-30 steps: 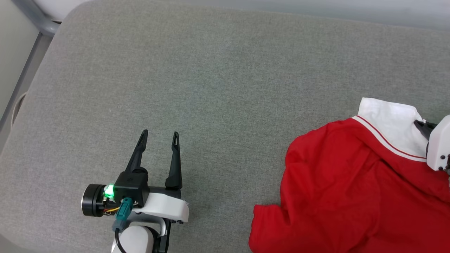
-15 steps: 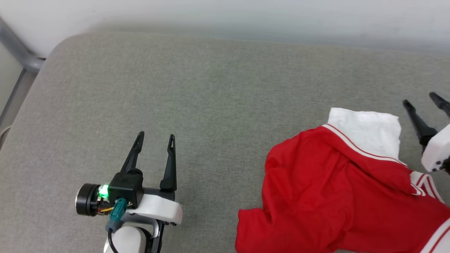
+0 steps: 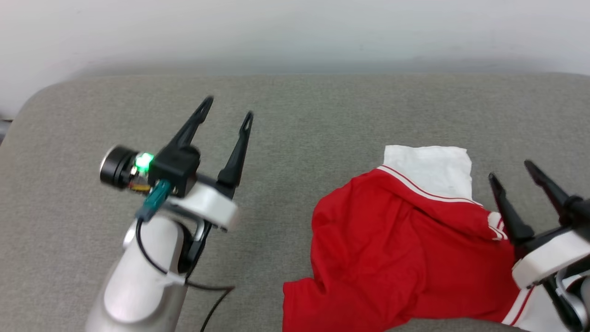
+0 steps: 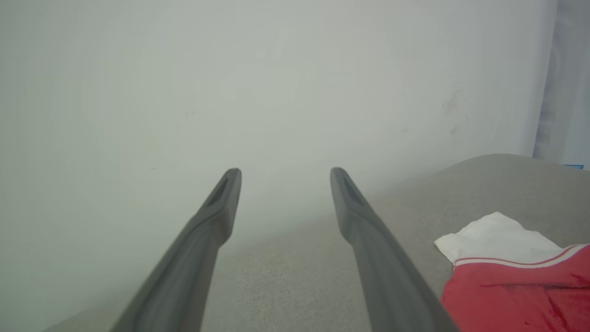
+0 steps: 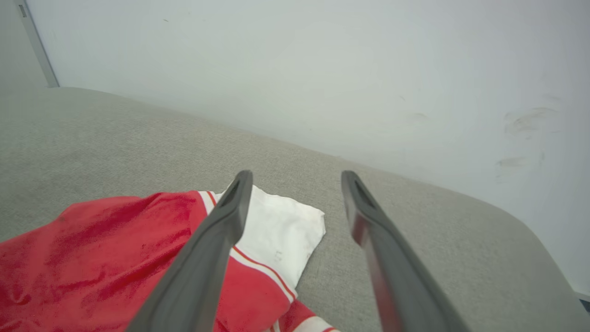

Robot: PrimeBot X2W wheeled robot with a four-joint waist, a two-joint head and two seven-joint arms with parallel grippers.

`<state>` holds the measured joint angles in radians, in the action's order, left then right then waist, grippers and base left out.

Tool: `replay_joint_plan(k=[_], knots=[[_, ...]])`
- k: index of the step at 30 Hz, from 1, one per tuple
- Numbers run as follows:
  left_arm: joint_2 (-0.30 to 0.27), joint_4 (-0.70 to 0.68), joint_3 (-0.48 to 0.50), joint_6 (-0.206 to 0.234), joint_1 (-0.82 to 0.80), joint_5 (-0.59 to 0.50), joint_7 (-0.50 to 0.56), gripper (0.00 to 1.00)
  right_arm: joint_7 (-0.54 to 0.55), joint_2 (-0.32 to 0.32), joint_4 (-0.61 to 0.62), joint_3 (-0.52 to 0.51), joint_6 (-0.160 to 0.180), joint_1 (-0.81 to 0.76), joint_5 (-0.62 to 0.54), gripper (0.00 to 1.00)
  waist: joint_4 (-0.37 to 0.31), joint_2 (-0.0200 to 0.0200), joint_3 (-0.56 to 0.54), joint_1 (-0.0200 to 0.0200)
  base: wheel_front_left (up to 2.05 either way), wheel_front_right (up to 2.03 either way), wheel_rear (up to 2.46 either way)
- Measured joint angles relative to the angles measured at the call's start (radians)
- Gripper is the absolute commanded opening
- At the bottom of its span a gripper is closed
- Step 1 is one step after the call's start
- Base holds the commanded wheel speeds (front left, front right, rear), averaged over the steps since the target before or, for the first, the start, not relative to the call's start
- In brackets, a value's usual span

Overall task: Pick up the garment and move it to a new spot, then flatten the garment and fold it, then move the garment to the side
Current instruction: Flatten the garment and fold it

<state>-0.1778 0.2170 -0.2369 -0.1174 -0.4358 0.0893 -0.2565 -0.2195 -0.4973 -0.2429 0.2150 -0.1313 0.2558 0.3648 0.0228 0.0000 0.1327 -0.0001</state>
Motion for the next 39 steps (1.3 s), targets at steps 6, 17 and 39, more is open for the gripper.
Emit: replay_joint_plan(k=[6,17,39], knots=[[-0.047,0.052,-0.138,-0.011,-0.171,0.070,0.103,1.00,0.099,0.119,0.210,-0.102,0.000,-0.168,-0.092,1.00,-0.038,0.0000,0.007,0.0000,0.00,0.00,0.00],[-0.171,0.152,-0.570,-0.012,-0.448,0.472,0.553,1.00,0.133,0.175,0.284,-0.117,0.000,-0.235,-0.120,1.00,-0.096,0.0000,0.060,0.0000,0.00,0.00,0.00],[-0.206,0.332,-1.028,-0.012,-0.648,0.813,0.826,1.00,0.058,0.201,0.183,-0.006,0.000,-0.074,-0.148,1.00,-0.211,0.0000,0.222,0.0001,0.00,0.00,0.00]])
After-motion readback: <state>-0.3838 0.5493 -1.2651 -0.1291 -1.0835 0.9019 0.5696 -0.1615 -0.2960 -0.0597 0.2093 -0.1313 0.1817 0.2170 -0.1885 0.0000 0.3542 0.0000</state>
